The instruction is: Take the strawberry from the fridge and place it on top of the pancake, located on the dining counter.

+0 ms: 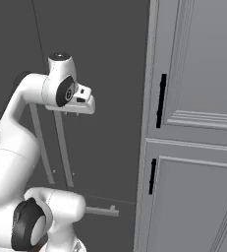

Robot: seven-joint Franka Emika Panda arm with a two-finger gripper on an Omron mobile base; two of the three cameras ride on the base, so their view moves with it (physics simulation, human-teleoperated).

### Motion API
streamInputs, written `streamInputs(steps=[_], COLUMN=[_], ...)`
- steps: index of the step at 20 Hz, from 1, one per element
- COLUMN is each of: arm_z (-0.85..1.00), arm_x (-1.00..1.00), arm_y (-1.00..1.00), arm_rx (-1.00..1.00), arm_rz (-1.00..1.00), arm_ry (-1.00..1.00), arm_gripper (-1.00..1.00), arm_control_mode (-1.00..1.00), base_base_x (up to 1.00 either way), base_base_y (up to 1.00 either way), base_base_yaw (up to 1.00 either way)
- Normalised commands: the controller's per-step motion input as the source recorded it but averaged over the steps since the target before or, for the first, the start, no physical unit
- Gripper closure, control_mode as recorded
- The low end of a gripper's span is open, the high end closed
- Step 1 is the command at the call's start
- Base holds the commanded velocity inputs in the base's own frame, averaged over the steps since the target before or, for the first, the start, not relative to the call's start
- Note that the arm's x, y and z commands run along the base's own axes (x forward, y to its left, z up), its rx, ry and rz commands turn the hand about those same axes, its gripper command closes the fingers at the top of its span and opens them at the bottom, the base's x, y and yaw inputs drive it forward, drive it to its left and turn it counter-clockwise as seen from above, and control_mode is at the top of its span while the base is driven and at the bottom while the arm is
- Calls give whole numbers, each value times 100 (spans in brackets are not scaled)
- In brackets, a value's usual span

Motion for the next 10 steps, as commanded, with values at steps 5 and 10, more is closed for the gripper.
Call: streamInputs(steps=[5,10], arm_z=[0,0], arm_x=[0,0], arm_y=[0,0], arm_rx=[0,0], arm_rz=[0,0], arm_ry=[0,0], arm_gripper=[-100,-100], arm_control_mode=[100,100], base_base_x=[-26,-68], base_base_y=[0,5], base_base_yaw=[0,0])
